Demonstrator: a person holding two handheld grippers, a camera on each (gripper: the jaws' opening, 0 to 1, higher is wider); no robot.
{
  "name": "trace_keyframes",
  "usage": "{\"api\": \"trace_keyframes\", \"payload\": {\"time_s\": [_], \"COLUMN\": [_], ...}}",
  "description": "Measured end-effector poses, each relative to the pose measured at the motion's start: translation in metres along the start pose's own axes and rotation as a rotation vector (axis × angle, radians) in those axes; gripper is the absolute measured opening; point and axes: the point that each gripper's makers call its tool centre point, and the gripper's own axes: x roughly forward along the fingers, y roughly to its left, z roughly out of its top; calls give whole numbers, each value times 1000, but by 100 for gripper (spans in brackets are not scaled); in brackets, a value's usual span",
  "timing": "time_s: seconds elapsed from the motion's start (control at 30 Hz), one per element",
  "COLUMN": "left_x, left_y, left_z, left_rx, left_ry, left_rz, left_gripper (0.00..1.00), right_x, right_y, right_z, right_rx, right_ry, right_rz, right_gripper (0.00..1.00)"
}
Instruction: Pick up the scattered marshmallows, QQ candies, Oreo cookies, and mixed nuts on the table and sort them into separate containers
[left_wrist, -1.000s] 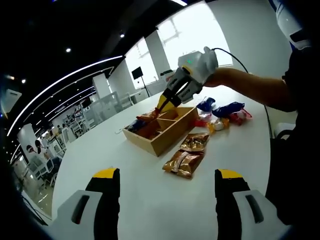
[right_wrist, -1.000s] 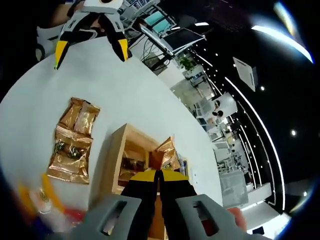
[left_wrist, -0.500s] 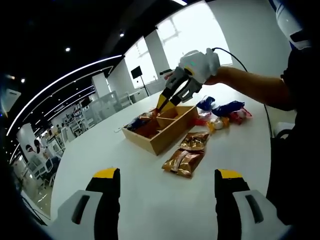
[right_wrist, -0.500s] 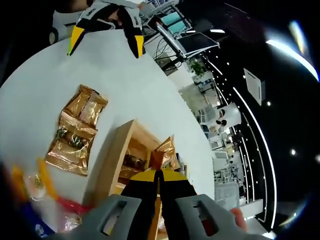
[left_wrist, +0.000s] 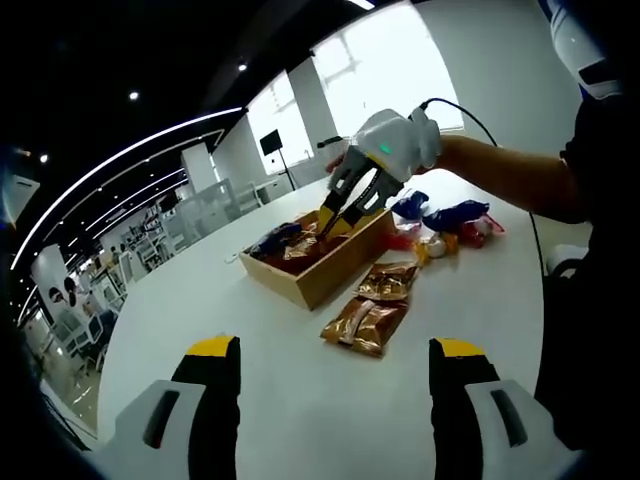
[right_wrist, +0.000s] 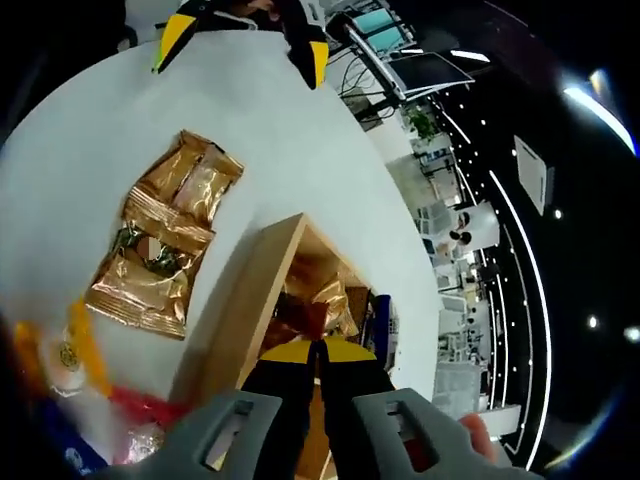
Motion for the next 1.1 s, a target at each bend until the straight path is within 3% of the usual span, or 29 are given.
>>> {"api": "trace_keyframes", "payload": {"time_s": [0.73, 1.0, 1.1], "left_x": [0, -1, 0], "left_y": [-1, 0, -2], "left_z": [-4, -5, -4], "left_rx": [-3, -4, 0], "left_ry": [11, 14, 12], "left_rz": [0, 4, 1], "left_gripper": [80, 80, 80], "right_x": [3, -3, -5], "right_y": [-15, -24, -30], "right_z": [-21, -22, -19], "right_rx": [164, 278, 258], "right_ry": [67, 28, 11], "right_rz": [-86, -119, -159], "right_gripper": [4, 9, 9]}}
